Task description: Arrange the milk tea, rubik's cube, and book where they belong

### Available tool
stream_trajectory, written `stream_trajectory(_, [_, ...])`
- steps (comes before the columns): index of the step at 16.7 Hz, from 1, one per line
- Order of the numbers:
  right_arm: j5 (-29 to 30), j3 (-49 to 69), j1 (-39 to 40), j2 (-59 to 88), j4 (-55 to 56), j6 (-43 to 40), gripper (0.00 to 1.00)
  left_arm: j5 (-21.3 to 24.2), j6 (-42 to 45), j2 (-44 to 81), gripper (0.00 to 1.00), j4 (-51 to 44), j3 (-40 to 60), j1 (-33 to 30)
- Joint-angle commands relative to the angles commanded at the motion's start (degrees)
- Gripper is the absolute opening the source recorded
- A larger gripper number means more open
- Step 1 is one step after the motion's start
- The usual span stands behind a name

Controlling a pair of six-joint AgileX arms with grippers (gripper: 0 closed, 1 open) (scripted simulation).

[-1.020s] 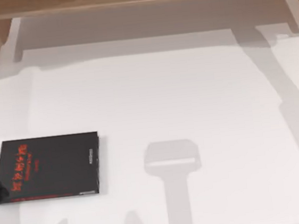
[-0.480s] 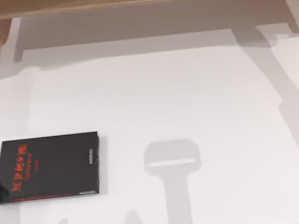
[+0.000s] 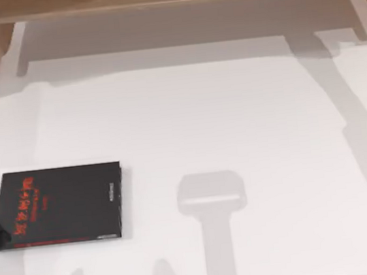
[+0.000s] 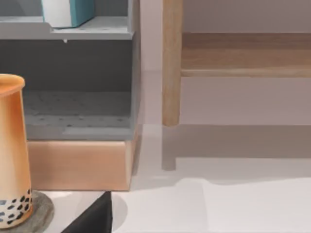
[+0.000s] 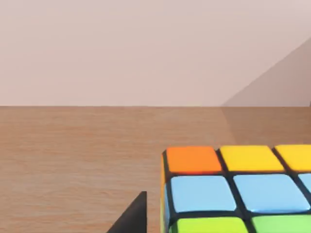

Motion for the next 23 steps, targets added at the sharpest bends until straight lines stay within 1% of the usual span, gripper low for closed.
stream_trajectory(1, [0.00,0.00,0.00,0.00,0.00,0.00,1.00,0.00,0.00,0.00,1.00,0.00,0.00,0.00])
stream_trajectory(11, [0.00,0.00,0.00,0.00,0.00,0.00,1.00,0.05,-0.02,-0.90,1.00,-0.90,0.19,0.02])
stream_trajectory(13, [0.00,0.00,0.00,0.00,0.00,0.00,1.00,0.15,-0.07,-4.15,1.00,-4.24,0.68,0.11])
stream_trajectory(19, [0.00,0.00,0.00,0.00,0.00,0.00,1.00,0.54,-0.27,-17.88,1.00,-20.69,2.57,0.48])
stream_trajectory(21, [0.00,0.00,0.00,0.00,0.00,0.00,1.00,0.63,-0.32,-20.93,1.00,-24.07,3.02,0.56])
stream_trajectory(23, [0.00,0.00,0.00,0.00,0.00,0.00,1.00,0.66,-0.35,-22.20,1.00,-25.41,3.22,0.59])
